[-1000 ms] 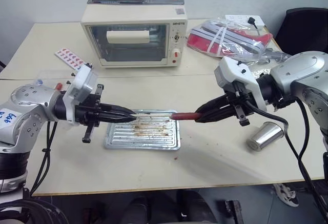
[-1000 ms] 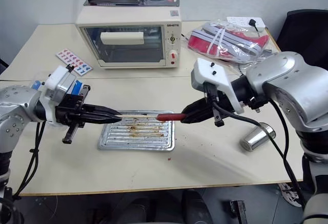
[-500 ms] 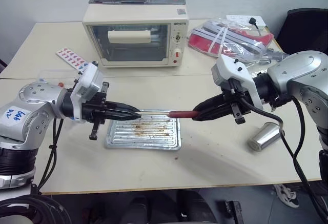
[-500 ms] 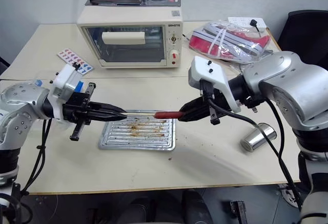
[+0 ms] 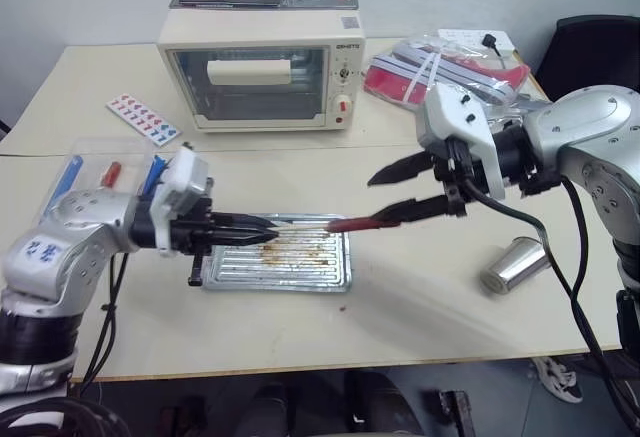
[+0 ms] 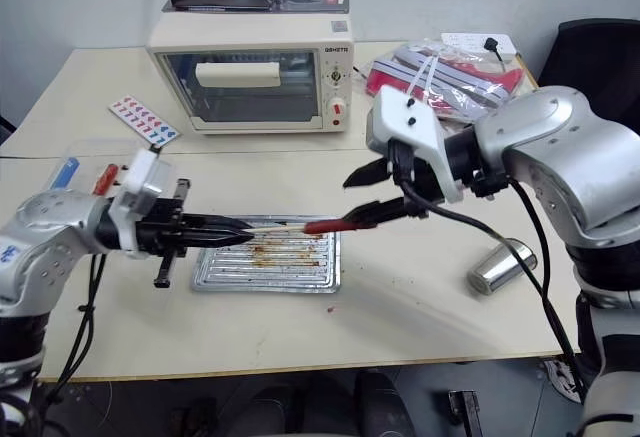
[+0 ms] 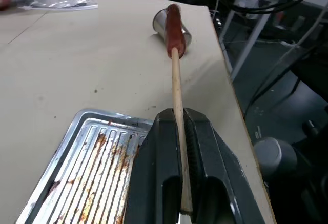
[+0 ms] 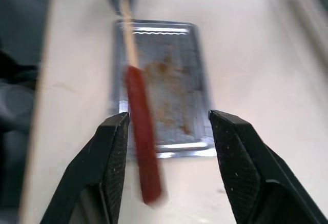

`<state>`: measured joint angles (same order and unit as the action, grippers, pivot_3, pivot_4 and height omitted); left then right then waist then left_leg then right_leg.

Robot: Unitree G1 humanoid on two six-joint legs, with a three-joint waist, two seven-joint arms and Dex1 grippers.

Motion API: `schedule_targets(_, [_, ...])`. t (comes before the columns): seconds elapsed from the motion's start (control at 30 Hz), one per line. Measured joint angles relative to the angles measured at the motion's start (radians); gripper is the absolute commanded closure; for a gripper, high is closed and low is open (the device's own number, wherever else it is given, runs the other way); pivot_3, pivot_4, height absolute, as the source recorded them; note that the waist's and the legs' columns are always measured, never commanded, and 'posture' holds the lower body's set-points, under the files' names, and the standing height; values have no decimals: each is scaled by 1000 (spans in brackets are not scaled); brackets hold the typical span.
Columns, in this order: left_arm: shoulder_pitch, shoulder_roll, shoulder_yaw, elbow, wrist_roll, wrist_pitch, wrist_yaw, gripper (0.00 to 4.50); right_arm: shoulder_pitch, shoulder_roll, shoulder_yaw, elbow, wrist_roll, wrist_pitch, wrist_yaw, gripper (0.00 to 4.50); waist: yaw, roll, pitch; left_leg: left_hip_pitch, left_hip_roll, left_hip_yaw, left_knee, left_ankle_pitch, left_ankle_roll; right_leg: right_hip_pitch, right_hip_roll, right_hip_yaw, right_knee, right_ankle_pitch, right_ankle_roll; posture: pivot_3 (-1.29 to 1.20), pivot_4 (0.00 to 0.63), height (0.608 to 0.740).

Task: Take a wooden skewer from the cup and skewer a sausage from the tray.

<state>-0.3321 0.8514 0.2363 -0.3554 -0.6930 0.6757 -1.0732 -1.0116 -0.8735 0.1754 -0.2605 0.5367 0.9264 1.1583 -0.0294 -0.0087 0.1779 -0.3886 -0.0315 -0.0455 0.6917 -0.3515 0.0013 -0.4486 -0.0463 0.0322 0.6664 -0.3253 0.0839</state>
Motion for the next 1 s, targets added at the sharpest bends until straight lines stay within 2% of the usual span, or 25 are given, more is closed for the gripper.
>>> schedule_targets(0.07, [80,-19,90,-52,0,12,89,4500,11,51,-61,22,19,-4,-45,1945,2,0,0,0,0,0,0,0,0,0,0,0,1,0,0,0,150,740])
schedule_targets(0.17, [180,-59,201,-124,0,24,208,4500,21,81,-124,21,69,21,-82,1312,5,0,0,0,0,0,1,0,0,1,0,0,0,0,0,0,150,740])
schedule_targets(0.3, [331,-135,386,-196,10,37,364,4500,90,111,-169,-18,116,38,-125,153,7,-1,-1,0,0,0,2,-1,1,2,0,0,-1,0,0,0,150,740])
schedule_targets(0.33, [358,-144,429,-203,13,38,399,4500,101,121,-175,-17,118,38,-145,24,8,-1,-1,0,0,0,2,-1,1,2,0,0,-3,0,0,0,150,740])
schedule_targets(0.47, [417,-190,564,-204,57,15,520,4500,128,150,-188,-25,130,33,-187,24,10,-1,-1,1,0,0,2,-1,1,2,0,0,-4,0,0,0,150,740])
schedule_targets(0.53, [423,-191,589,-149,95,-12,557,4500,138,169,-188,-31,147,34,-201,24,10,-1,-1,1,0,0,2,-1,1,2,0,0,-3,0,0,0,150,740])
schedule_targets(0.73, [379,-178,578,46,172,-67,622,4500,144,176,-198,-84,200,44,-242,24,21,-2,-1,1,0,0,2,-1,1,2,0,0,-4,0,0,0,150,740])
schedule_targets(1.0, [301,-159,516,176,229,-86,664,4500,163,175,-218,-102,232,58,-287,24,26,-3,-2,1,0,0,1,-1,1,2,-1,0,-3,0,0,0,150,740])
